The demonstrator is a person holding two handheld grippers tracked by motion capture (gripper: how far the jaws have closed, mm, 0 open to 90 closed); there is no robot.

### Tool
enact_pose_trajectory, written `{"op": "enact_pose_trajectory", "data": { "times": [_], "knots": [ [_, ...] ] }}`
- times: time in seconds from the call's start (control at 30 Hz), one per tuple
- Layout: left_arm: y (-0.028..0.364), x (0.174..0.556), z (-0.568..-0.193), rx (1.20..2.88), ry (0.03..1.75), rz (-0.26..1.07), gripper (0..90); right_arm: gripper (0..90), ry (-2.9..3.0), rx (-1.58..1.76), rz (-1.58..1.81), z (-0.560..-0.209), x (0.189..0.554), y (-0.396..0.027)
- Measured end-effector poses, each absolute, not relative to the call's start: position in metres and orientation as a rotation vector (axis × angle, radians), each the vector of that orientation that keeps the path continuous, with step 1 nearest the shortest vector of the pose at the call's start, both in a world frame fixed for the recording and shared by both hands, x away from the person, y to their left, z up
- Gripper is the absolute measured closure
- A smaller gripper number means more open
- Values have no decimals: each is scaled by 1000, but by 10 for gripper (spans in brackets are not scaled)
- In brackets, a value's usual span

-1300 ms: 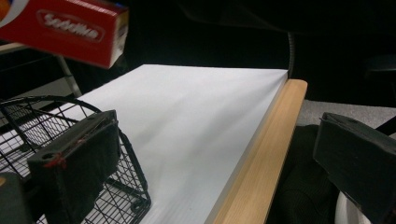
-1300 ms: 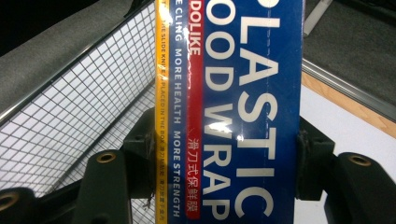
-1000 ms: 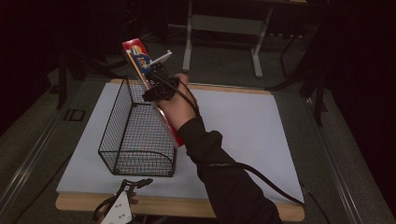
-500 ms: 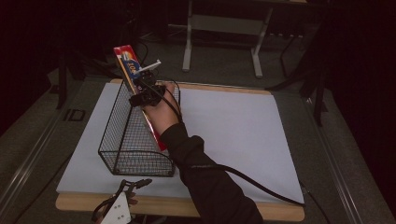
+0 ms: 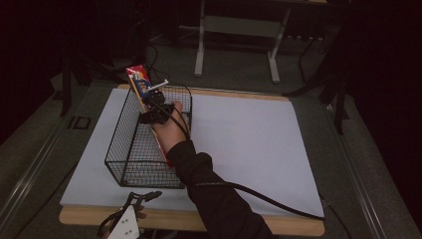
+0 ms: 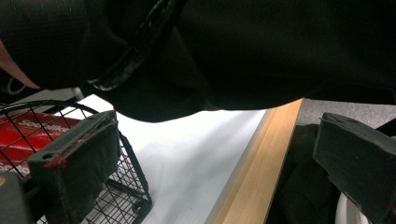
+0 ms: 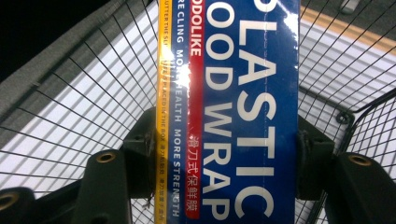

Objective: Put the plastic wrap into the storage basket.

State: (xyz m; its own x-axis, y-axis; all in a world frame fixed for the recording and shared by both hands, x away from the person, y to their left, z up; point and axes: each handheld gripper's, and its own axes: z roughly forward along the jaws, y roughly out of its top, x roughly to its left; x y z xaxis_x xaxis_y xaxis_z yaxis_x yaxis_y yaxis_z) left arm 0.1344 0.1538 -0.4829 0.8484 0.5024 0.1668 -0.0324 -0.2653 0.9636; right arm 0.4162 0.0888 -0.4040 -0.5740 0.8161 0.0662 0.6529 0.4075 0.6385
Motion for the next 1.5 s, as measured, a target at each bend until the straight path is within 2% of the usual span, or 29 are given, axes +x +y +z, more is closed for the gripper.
{"op": "enact_pose_trajectory", "data": {
  "times": [0.4, 0.9, 1.23, 1.5],
  "knots": [
    [152, 133, -483, 1783, 352, 533, 12, 383, 2459, 1312, 821, -435, 416, 86],
    [152, 133, -483, 1789, 353, 532, 12, 369, 2472, 1273, 821, -447, 416, 84],
    [152, 134, -484, 1792, 357, 528, 12, 157, 2496, 1188, 986, -421, 408, 73],
    [151, 135, -484, 1795, 364, 521, 12, 141, 2505, 1043, 1064, -405, 399, 51]
  ]
}}
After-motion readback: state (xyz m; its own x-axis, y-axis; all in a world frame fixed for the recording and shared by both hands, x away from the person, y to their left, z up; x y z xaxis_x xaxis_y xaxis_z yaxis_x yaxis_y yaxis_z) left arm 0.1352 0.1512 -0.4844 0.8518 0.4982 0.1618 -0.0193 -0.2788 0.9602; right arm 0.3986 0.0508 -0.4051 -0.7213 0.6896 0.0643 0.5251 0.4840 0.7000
